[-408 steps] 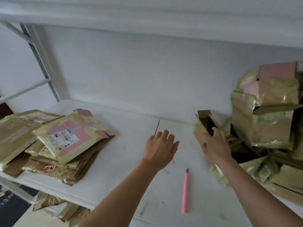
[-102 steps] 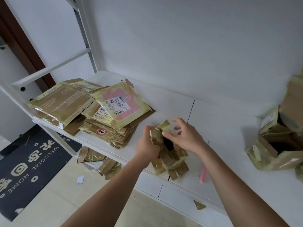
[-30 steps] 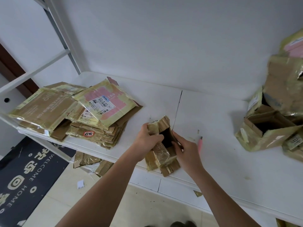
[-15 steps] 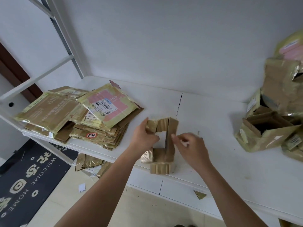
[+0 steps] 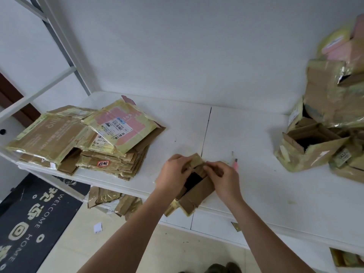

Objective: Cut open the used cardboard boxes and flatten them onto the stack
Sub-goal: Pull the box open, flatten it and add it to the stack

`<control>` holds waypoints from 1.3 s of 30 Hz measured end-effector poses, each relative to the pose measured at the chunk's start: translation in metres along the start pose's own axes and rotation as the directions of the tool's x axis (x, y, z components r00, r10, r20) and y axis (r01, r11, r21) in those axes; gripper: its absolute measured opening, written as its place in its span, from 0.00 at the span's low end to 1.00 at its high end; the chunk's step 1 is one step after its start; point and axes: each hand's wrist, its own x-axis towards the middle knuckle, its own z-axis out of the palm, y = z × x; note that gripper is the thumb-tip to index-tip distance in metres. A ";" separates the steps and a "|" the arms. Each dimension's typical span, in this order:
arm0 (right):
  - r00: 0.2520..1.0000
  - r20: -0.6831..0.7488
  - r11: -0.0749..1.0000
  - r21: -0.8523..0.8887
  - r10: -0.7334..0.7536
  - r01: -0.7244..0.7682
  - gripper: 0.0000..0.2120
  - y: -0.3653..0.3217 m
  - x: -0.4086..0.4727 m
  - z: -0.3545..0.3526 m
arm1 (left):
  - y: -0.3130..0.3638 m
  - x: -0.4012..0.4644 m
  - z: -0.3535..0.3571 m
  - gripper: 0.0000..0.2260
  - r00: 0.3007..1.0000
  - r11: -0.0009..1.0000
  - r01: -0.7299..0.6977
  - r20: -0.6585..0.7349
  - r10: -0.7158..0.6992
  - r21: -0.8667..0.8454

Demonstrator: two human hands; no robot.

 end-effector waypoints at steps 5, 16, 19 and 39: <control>0.999 -0.047 1.000 -0.010 0.005 -0.005 0.03 -0.002 0.000 0.006 | -0.005 0.000 0.002 0.10 0.987 0.991 -0.132 -0.094 0.131 -0.006; 0.992 -0.109 0.998 -0.012 -0.057 0.056 0.03 -0.001 -0.006 0.006 | -0.016 0.008 -0.005 0.10 0.995 0.974 -0.012 -0.102 -0.012 -0.224; 0.992 -0.110 0.997 -0.043 -0.068 0.064 0.04 -0.004 -0.003 0.009 | -0.014 0.008 -0.008 0.07 0.999 0.986 -0.041 -0.018 0.039 -0.160; 0.993 0.044 0.985 0.124 0.112 -0.117 0.37 -0.018 -0.030 0.033 | -0.005 -0.002 -0.013 0.13 0.934 0.927 0.352 -0.006 -0.356 -0.127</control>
